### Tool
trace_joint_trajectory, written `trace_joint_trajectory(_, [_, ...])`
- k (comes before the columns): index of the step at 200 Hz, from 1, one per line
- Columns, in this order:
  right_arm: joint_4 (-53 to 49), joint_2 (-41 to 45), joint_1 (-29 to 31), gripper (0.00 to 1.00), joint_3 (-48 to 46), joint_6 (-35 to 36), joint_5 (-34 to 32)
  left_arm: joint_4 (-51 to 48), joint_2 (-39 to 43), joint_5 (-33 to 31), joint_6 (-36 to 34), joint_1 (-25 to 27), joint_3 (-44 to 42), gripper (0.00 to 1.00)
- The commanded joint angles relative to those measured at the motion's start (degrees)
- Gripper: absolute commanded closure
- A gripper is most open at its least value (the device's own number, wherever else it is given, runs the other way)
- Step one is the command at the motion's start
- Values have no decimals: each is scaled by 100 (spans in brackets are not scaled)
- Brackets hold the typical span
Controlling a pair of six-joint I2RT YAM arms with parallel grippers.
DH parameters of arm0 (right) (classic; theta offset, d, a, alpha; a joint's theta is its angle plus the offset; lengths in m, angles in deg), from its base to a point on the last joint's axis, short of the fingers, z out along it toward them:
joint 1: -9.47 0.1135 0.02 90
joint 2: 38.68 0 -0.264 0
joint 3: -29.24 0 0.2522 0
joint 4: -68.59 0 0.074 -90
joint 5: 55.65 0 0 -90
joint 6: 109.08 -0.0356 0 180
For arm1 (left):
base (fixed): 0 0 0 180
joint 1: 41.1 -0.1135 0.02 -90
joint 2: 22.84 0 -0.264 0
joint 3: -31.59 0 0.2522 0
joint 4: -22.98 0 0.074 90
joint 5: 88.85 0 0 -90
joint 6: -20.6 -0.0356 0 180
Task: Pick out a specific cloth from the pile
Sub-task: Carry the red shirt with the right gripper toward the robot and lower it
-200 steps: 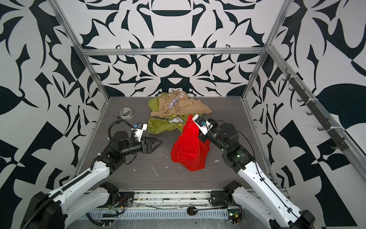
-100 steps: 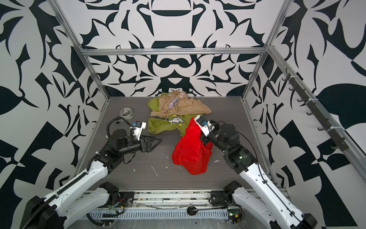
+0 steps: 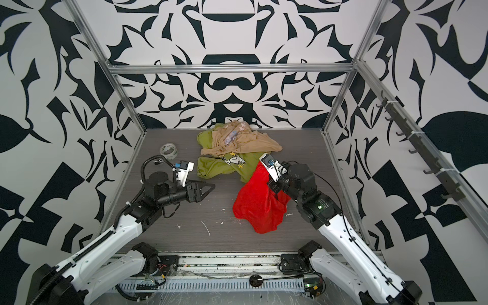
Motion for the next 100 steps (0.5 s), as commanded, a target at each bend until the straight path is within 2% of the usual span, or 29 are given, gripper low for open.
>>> trace_joint_trajectory(1, [524,136,165,100,-101,316,-448,-74,43,-41,-88,3,135,1])
trace_joint_trajectory(30, [878,96,679,100,-433,626,-991,-121,-11,-84,-128,6,243,1])
trace_joint_trajectory(41, [1051,45,958,100,-579,726,-1474,-197,-18,-141,-178,6,313,1])
trace_joint_trajectory(59, [1419,-50,1403,100,-843,788,-1861,-336,-20,-242,-277,1,418,1])
trace_joint_trajectory(100, [2329,-402,2095,100,-1303,339,-2141,-490,-89,-445,-409,1,573,0])
